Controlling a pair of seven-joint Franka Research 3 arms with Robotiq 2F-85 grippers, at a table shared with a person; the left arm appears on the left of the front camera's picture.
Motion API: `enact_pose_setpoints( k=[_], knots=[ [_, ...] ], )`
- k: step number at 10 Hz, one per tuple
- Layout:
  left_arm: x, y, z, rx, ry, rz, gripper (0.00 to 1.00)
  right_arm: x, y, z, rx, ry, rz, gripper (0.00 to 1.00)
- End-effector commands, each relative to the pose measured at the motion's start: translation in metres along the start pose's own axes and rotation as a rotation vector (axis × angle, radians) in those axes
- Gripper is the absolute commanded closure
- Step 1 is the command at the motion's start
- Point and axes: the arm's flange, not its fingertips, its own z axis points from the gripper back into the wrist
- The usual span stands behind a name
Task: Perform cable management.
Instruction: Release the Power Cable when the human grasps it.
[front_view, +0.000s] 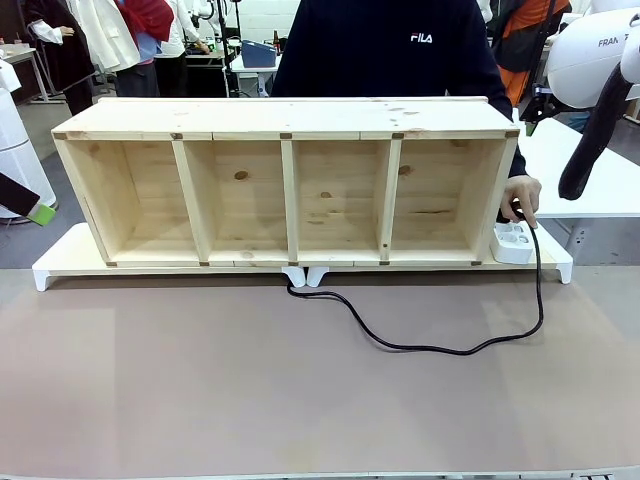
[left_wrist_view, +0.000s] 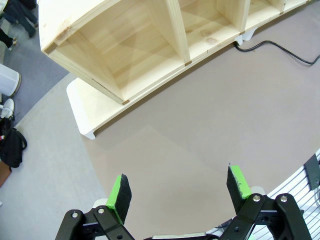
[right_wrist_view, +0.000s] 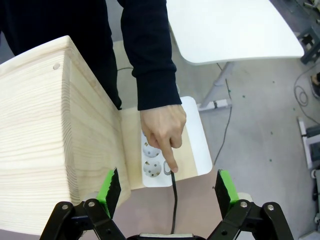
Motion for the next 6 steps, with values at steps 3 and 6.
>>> enact_pose_setpoints(
  k=[3, 6],
  knots=[
    [0.0006, -0.0001, -0.0003, -0.004, -0.003, -0.001, 0.00, -0.0003, 0.0001, -0.0005, -0.001, 0.002, -0.001, 0.02],
    [0.0006, -0.0001, -0.0003, -0.004, -0.003, -0.001, 0.00, -0.0003, 0.0001, -0.0005, -0.001, 0.002, -0.001, 0.02]
  ],
)
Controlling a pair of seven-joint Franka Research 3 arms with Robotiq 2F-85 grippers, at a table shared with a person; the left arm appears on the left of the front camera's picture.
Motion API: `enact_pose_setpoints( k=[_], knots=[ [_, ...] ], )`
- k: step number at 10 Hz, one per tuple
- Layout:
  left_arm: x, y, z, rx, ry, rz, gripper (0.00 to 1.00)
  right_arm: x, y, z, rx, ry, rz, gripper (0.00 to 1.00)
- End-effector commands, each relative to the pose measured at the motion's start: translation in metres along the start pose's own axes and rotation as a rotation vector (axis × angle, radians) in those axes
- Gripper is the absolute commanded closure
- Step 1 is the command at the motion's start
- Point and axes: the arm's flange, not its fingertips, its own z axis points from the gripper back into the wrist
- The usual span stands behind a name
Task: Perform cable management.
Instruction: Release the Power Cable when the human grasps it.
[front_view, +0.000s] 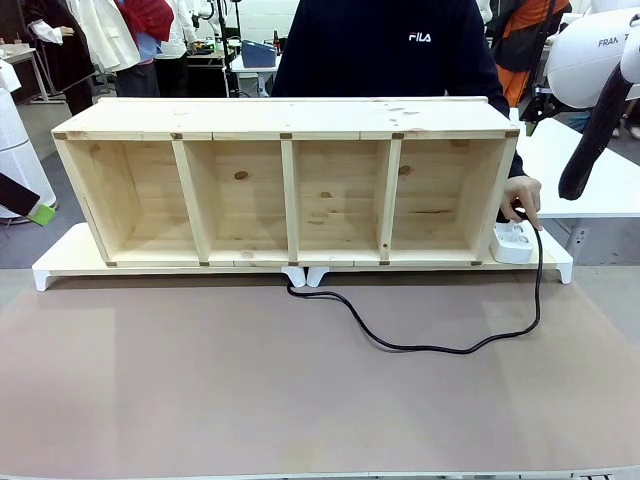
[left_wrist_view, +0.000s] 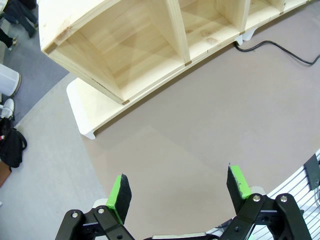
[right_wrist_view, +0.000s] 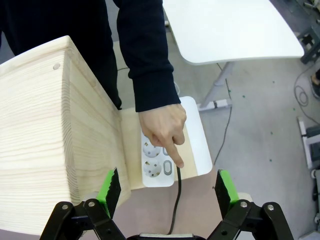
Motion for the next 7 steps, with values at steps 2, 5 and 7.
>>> enact_pose_setpoints(
  k=[2, 5, 7],
  knots=[
    [0.0006, -0.0001, -0.0003, -0.004, -0.003, -0.001, 0.00, -0.0003, 0.0001, -0.0005, -0.001, 0.002, -0.001, 0.02],
    [0.0006, -0.0001, -0.0003, -0.004, -0.003, -0.001, 0.00, -0.0003, 0.0001, -0.0005, -0.001, 0.002, -0.001, 0.02],
    [0.0006, -0.0001, -0.0003, -0.004, -0.003, -0.001, 0.00, -0.0003, 0.0001, -0.0005, -0.001, 0.002, -0.001, 0.02]
  ],
)
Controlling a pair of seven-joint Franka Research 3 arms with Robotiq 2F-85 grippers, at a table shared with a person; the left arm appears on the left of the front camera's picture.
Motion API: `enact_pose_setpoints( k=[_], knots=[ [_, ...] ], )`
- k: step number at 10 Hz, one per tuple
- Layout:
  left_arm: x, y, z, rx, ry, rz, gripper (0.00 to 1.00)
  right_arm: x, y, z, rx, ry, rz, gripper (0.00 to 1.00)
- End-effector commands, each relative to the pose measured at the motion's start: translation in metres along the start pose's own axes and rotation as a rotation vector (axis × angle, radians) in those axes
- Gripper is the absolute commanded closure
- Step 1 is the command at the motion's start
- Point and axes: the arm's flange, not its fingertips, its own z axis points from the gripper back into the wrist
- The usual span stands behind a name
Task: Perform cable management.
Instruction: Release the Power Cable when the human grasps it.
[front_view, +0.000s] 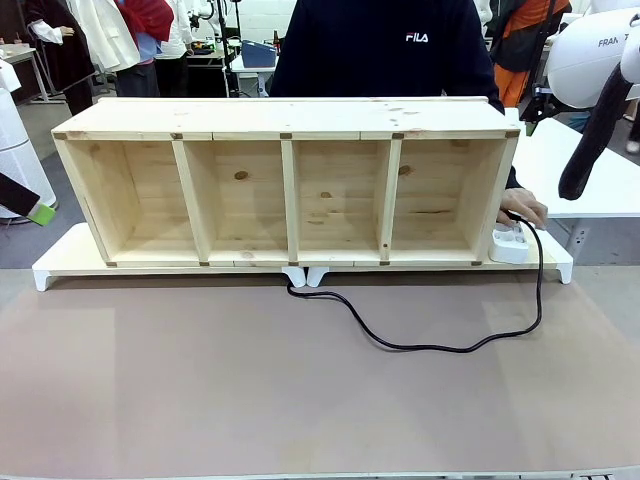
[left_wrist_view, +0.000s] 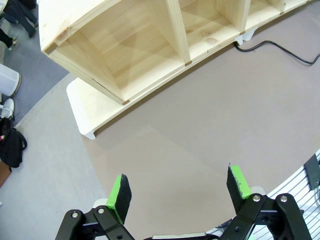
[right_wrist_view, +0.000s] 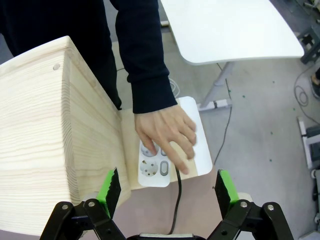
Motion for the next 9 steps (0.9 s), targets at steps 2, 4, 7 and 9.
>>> enact_pose_setpoints(
  k=[2, 4, 7, 9],
  knots=[
    [0.0006, -0.0001, -0.0003, -0.004, -0.003, -0.001, 0.00, -0.0003, 0.0001, -0.0005, -0.001, 0.002, -0.001, 0.02],
    [0.0006, -0.0001, -0.0003, -0.004, -0.003, -0.001, 0.00, -0.0003, 0.0001, -0.0005, -0.001, 0.002, -0.001, 0.02],
    [0.0006, -0.0001, -0.0003, -0.004, -0.003, -0.001, 0.00, -0.0003, 0.0001, -0.0005, -0.001, 0.002, -0.001, 0.02],
    [0.0006, -0.0001, -0.0003, -0.004, -0.003, -0.001, 0.00, -0.0003, 0.0001, -0.0005, -0.001, 0.002, -0.001, 0.02]
  ],
)
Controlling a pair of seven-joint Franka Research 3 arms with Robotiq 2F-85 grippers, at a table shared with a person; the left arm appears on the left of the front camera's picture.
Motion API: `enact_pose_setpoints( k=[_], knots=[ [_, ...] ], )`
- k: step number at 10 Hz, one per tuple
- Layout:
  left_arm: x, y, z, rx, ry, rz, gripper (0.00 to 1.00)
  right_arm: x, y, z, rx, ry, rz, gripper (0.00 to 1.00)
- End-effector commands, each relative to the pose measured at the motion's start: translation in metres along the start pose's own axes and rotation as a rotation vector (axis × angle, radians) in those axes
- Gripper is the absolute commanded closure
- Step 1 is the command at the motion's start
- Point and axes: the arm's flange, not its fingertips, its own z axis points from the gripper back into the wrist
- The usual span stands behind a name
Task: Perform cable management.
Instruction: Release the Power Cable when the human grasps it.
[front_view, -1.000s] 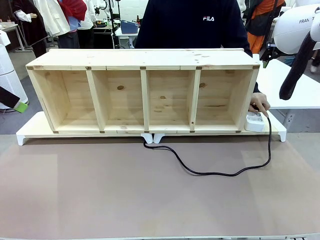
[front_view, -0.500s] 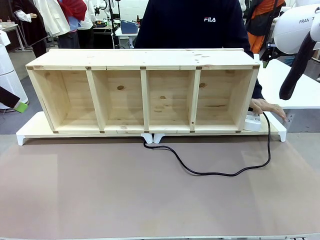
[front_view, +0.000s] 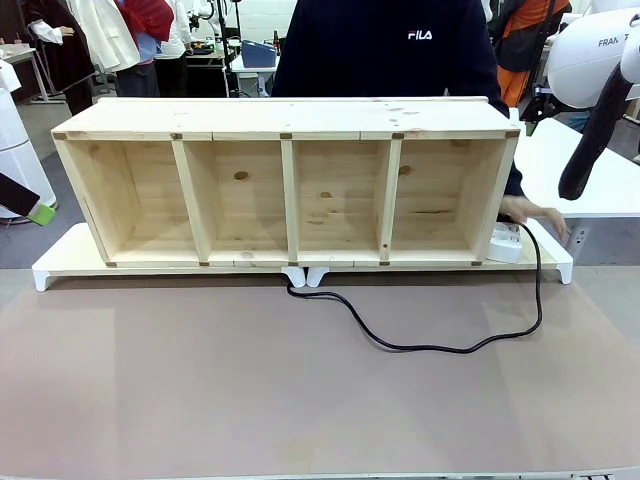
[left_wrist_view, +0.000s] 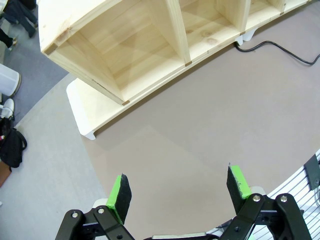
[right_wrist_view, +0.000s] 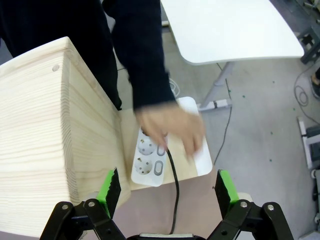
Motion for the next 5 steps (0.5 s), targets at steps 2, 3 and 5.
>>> enact_pose_setpoints(
  k=[2, 3, 5],
  knots=[
    [0.0006, -0.0001, -0.0003, -0.004, -0.003, -0.001, 0.00, -0.0003, 0.0002, -0.0005, -0.001, 0.002, -0.001, 0.02],
    [0.0006, -0.0001, -0.0003, -0.004, -0.003, -0.001, 0.00, -0.0003, 0.0002, -0.0005, -0.001, 0.002, -0.001, 0.02],
    [0.0006, -0.0001, -0.0003, -0.004, -0.003, -0.001, 0.00, -0.0003, 0.0002, -0.0005, -0.001, 0.002, -0.001, 0.02]
  ],
)
